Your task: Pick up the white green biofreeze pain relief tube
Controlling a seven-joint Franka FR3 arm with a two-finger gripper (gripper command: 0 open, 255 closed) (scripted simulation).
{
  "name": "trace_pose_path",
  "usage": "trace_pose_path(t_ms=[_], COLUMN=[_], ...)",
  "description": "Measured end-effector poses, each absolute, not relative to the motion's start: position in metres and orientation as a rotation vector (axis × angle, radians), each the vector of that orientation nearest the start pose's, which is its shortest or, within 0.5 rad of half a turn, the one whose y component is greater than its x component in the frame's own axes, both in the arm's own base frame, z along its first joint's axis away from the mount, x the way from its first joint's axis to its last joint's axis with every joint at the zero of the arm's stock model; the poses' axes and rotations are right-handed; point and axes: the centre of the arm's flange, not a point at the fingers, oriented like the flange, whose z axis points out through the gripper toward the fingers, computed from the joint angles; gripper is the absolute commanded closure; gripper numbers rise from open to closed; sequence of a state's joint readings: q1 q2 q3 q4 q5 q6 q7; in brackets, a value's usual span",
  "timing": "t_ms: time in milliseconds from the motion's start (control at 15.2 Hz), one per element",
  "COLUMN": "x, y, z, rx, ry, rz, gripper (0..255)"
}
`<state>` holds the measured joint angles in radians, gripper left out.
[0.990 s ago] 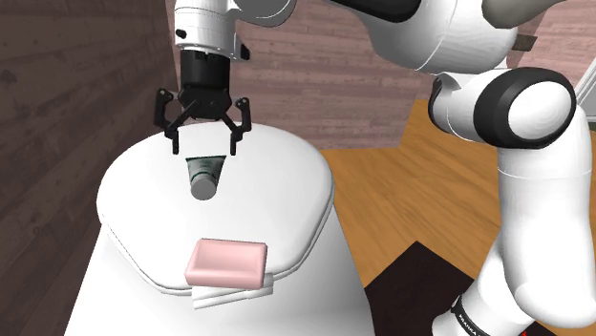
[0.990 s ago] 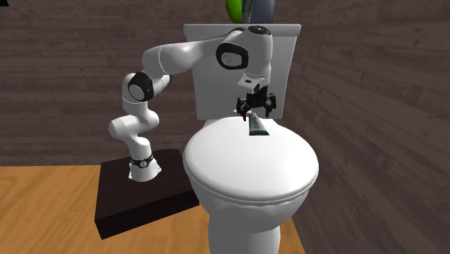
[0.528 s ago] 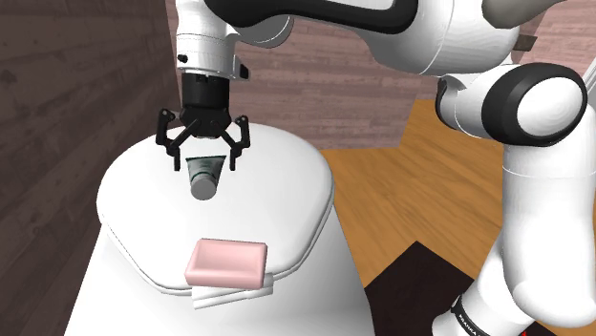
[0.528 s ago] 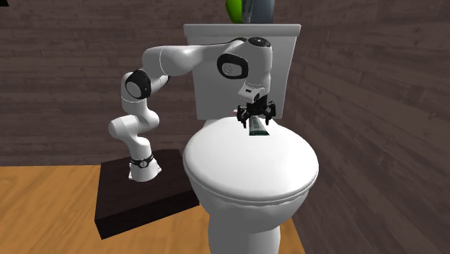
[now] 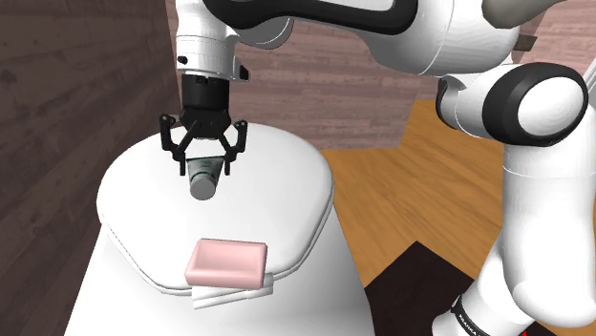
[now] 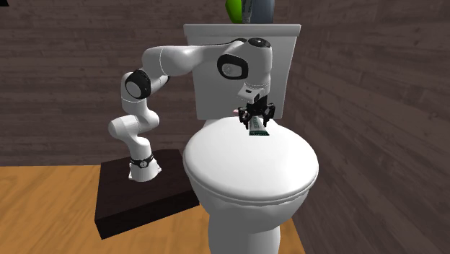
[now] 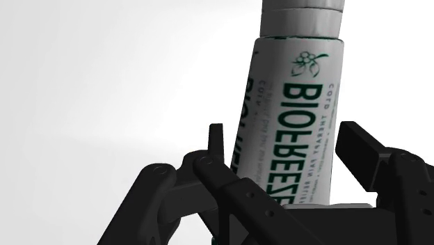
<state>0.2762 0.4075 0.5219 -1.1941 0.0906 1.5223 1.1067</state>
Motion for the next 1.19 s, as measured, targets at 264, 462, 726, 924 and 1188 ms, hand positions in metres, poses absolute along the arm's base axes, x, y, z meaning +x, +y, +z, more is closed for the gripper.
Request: trace_pose_path(t_ms=[264, 462, 726, 924, 1188], x=[0.502, 0.502, 0.502, 0.503, 0.502], y=[0.423, 0.424, 0.425, 0.424, 0.424], z=[0.584, 0.598, 0.62, 0.636, 0.654], rx=[-2.928, -2.928, -2.928, -2.928, -2.928], ry=[0.501, 0.501, 0.501, 0.501, 0.5], rz=[0.375, 0.375, 0.375, 0.375, 0.375], gripper=[255, 255, 255, 255, 255])
